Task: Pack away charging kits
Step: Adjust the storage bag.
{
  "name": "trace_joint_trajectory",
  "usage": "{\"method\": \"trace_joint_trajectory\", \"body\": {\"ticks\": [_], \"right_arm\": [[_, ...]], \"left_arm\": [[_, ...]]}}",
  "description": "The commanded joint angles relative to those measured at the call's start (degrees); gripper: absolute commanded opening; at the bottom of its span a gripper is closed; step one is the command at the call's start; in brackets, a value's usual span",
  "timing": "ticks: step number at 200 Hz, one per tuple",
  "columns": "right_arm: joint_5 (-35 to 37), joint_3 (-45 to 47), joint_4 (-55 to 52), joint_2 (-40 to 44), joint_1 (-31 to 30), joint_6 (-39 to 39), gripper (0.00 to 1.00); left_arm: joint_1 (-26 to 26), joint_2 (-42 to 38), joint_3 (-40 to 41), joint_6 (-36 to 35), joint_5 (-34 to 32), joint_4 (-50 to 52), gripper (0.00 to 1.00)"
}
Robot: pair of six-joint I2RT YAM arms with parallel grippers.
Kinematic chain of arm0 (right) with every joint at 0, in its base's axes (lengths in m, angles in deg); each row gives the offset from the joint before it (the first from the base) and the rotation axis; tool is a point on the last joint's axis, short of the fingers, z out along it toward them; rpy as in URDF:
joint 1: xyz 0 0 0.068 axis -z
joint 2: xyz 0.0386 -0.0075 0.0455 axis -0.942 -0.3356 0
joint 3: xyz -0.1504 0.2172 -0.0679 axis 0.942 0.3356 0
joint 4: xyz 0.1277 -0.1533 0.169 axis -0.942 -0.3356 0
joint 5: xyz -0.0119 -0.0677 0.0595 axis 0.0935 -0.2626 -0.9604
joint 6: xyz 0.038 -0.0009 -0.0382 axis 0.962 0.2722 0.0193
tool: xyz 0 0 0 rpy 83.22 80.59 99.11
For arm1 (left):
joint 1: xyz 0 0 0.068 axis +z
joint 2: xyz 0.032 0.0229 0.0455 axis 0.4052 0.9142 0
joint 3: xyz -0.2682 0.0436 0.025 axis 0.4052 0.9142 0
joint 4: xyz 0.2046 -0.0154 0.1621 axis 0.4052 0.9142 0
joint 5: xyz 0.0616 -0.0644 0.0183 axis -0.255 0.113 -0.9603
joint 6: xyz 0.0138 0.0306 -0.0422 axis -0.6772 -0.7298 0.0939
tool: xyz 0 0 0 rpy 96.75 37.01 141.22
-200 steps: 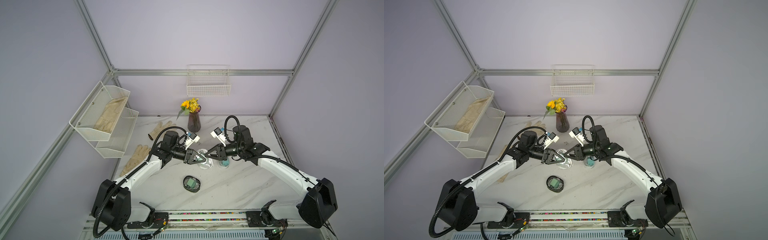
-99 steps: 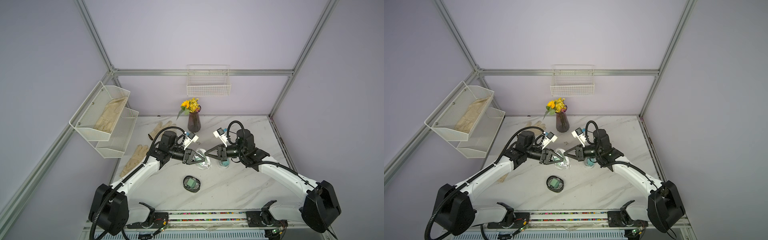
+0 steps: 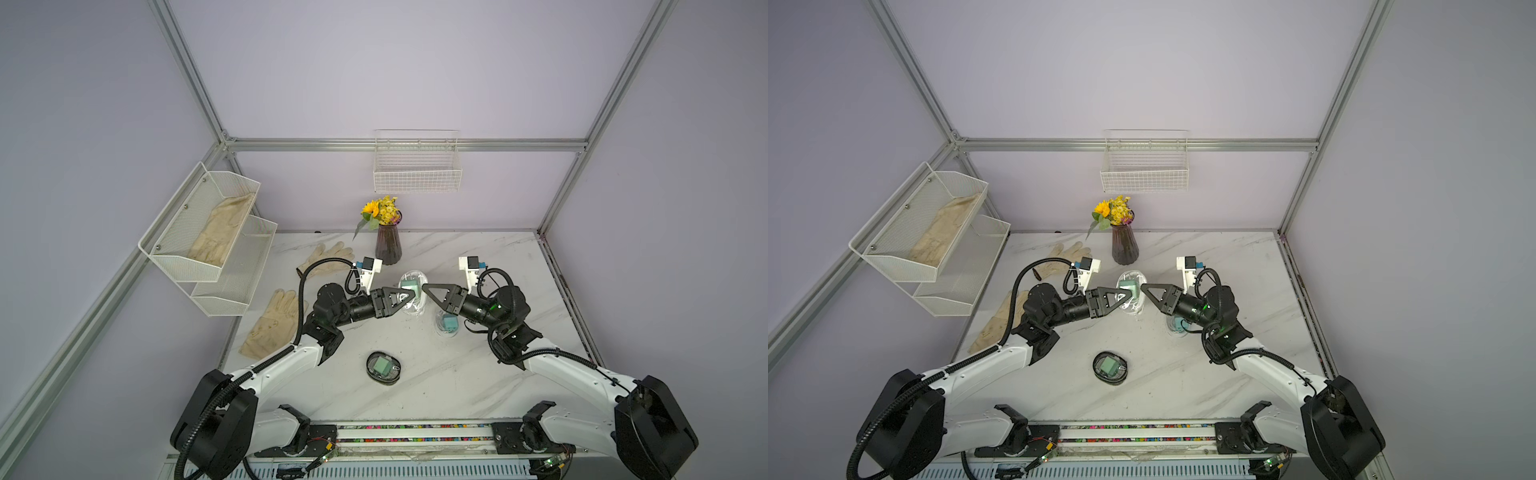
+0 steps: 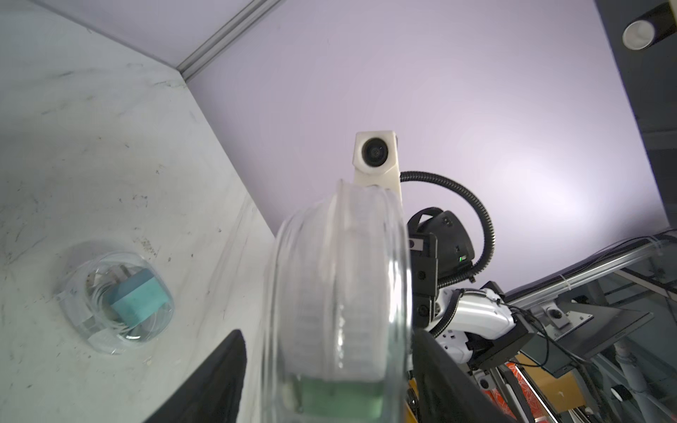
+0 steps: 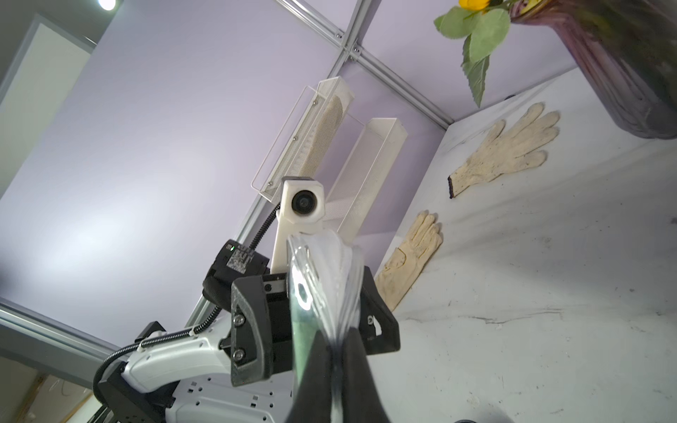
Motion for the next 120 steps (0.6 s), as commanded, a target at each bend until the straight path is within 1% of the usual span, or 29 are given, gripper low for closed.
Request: {"method": "trace_joint_trajectory", "body": {"ticks": [1,23,40,52,70,93,101,120], "right_arm": [[4.08,0.18,6.60,0.62,-0.80,4.10,0.00],[4.67,0.25,5.99,0.06,-1.54,3.66,0.00],[5.50,0.17,5.03,-0.06,-2.02,3.27,0.00],[5.32,-0.60,3.78,-0.36,-2.46,2.31,0.00],[5.39,-0.53,4.08,-0.58,-2.74,2.30,0.00],[4.95,-1.66,0.65,-0.68,-3.04,0.48,0.00],[4.84,-1.97,-0.02,-0.78,-3.18,0.30,0.00],[4.07,-2.56,-1.41,-1.16,-3.27,0.00,0.00]], "left_arm": [[-0.81,2.19,0.96,4.08,-5.40,-10.45,0.71],[-1.10,5.27,0.68,6.73,-5.68,-15.35,0.70],[-1.51,6.70,-0.33,7.28,-5.14,-15.64,0.69],[-1.53,7.01,-0.23,7.56,-6.09,-16.26,0.68],[-1.51,6.77,0.03,7.65,-7.89,-16.19,0.65],[-1.52,6.66,-0.16,7.88,-8.84,-15.76,0.60],[-1.52,6.85,-0.48,8.03,-8.73,-15.68,0.56],[-1.51,7.43,-1.61,8.76,-8.07,-15.60,0.36]]}}
